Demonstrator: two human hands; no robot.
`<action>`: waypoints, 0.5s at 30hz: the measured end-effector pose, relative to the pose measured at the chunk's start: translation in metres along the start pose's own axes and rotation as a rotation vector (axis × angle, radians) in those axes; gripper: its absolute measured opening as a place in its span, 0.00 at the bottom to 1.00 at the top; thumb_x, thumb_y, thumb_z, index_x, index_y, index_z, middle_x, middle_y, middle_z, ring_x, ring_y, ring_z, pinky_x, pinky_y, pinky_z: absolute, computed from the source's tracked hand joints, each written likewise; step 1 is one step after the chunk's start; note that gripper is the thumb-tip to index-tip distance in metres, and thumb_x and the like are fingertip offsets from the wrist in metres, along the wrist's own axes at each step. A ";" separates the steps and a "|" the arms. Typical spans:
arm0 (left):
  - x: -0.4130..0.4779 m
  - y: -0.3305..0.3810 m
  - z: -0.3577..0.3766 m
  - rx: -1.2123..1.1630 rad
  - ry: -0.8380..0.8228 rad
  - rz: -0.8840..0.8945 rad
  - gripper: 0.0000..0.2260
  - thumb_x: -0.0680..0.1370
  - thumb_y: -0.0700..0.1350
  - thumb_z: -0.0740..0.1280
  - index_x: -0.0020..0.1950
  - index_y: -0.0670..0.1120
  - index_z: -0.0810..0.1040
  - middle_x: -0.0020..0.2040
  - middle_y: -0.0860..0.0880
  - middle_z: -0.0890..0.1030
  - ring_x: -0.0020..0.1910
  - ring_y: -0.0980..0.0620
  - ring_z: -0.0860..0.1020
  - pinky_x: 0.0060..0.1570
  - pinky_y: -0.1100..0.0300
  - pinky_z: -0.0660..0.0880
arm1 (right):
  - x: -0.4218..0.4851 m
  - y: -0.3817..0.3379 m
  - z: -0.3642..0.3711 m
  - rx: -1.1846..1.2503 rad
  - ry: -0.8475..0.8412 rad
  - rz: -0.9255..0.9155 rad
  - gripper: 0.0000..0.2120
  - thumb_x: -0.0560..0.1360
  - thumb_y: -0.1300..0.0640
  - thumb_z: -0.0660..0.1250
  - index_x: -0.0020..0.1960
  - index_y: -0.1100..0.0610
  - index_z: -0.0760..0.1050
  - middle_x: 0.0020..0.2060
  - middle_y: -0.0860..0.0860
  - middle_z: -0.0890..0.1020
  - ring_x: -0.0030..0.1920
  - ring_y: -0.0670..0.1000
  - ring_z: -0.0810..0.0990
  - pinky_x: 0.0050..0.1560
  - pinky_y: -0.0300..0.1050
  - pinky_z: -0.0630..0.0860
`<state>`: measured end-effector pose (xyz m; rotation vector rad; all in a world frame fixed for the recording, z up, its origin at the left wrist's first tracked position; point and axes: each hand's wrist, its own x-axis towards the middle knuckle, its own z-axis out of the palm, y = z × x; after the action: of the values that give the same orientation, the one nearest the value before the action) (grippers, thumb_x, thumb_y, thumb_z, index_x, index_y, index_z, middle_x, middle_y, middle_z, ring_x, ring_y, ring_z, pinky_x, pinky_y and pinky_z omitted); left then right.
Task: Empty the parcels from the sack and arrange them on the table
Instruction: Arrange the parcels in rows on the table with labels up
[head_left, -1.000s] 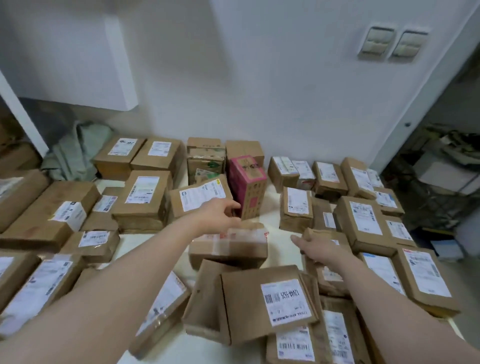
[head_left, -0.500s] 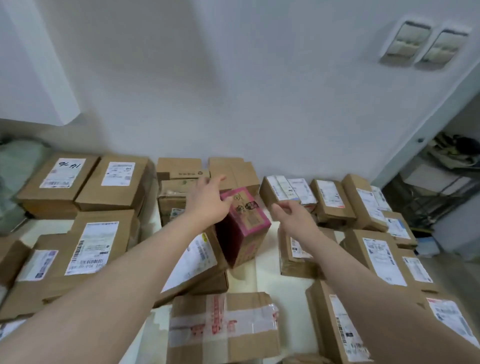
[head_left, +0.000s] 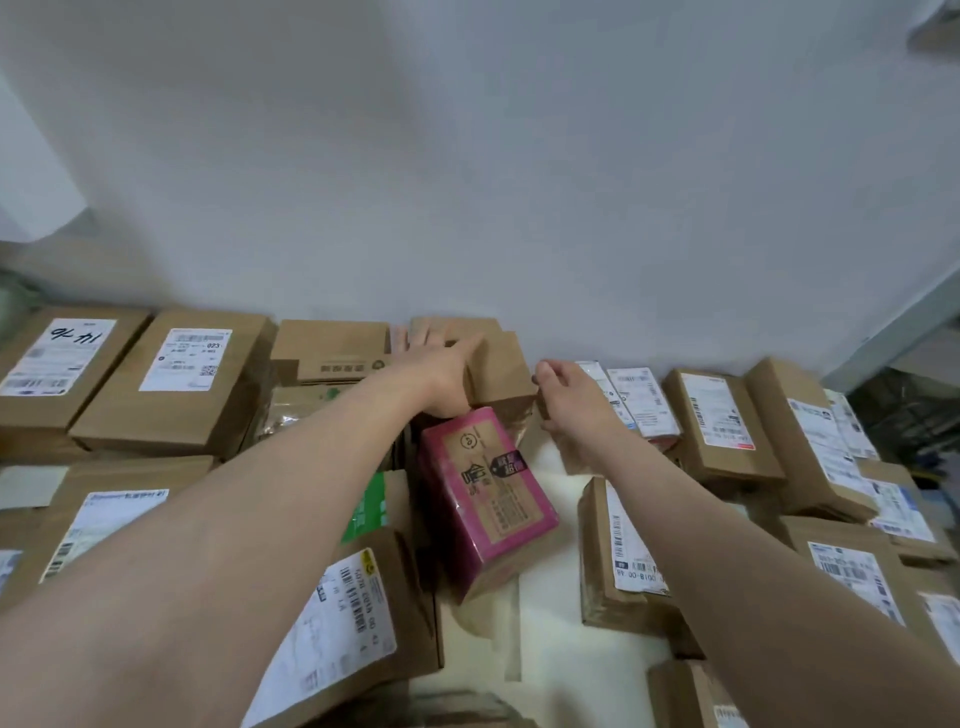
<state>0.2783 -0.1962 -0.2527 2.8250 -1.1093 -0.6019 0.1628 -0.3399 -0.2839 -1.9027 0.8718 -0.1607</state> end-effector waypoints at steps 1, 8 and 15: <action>0.002 -0.001 0.003 0.015 -0.010 -0.010 0.44 0.72 0.49 0.69 0.80 0.57 0.44 0.79 0.41 0.51 0.78 0.42 0.45 0.74 0.39 0.37 | 0.002 0.003 -0.002 -0.011 -0.009 0.002 0.14 0.79 0.47 0.57 0.62 0.48 0.73 0.49 0.43 0.78 0.51 0.48 0.78 0.55 0.50 0.77; -0.023 -0.005 0.008 0.107 -0.100 0.105 0.53 0.66 0.59 0.76 0.79 0.57 0.43 0.75 0.44 0.57 0.76 0.41 0.55 0.76 0.45 0.42 | -0.003 0.026 -0.010 -0.103 -0.008 0.042 0.17 0.79 0.53 0.62 0.67 0.53 0.73 0.61 0.49 0.78 0.57 0.52 0.78 0.63 0.52 0.75; -0.054 0.000 -0.009 0.114 -0.419 0.188 0.55 0.63 0.62 0.78 0.80 0.54 0.49 0.78 0.49 0.58 0.76 0.47 0.57 0.76 0.49 0.53 | -0.036 0.028 -0.002 -0.053 -0.155 0.109 0.12 0.81 0.52 0.59 0.56 0.56 0.78 0.46 0.51 0.81 0.42 0.49 0.78 0.43 0.47 0.80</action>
<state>0.2461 -0.1616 -0.2259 2.7077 -1.4937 -1.1831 0.1217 -0.3257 -0.2966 -1.8837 0.8787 0.0758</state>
